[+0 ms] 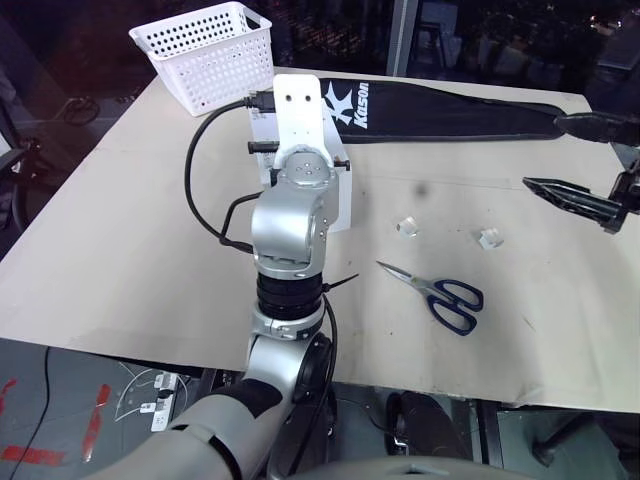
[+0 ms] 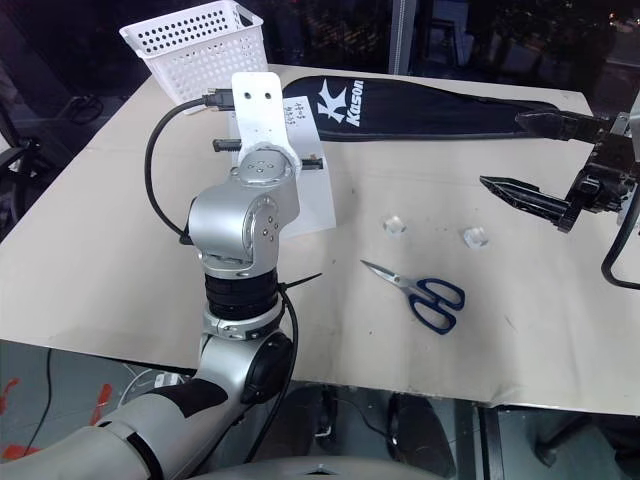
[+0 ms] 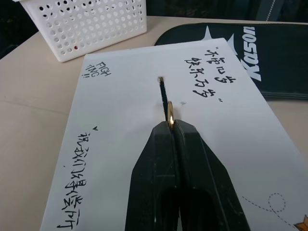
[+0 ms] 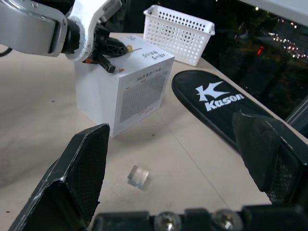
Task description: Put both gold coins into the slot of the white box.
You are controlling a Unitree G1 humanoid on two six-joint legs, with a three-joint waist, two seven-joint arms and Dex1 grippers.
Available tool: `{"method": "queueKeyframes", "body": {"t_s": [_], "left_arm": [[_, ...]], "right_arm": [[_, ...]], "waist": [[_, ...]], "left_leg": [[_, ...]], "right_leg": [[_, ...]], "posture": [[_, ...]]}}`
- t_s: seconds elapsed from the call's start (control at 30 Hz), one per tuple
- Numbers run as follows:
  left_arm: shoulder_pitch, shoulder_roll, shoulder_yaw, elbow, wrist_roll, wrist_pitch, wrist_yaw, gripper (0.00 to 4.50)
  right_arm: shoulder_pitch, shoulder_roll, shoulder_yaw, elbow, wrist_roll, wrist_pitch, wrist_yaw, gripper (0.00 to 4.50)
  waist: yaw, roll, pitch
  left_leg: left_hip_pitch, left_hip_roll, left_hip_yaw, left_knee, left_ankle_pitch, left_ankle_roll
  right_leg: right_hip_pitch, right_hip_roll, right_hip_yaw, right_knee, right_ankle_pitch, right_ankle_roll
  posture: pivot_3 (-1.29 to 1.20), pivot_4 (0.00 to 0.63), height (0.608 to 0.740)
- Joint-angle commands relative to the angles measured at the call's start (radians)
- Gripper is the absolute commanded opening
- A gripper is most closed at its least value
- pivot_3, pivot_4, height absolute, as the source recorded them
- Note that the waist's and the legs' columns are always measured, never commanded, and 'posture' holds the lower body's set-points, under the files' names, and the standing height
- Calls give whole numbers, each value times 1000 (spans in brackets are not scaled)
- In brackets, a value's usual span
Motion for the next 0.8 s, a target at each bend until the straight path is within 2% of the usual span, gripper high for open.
{"method": "queueKeyframes", "body": {"t_s": [0.03,0.37,0.8], "left_arm": [[-31,-7,-1,-7,22,5,-5,0],[-38,-10,4,-7,42,16,-13,0],[-42,-29,22,-15,57,36,-16,0]], "right_arm": [[-86,-39,38,84,-7,-10,51,4430],[-256,-35,151,310,-72,-91,209,4430],[-274,-22,158,350,-109,-128,246,4430]], "waist": [[-1,0,0],[0,0,0],[-1,0,0]], "left_leg": [[1,0,0,0,0,0],[0,0,0,0,0,0],[1,0,0,0,1,-1]], "right_leg": [[0,0,0,0,0,0],[0,0,1,0,0,0],[0,-1,1,1,0,0]], "posture": [[0,150,740],[0,150,740],[0,150,740]]}}
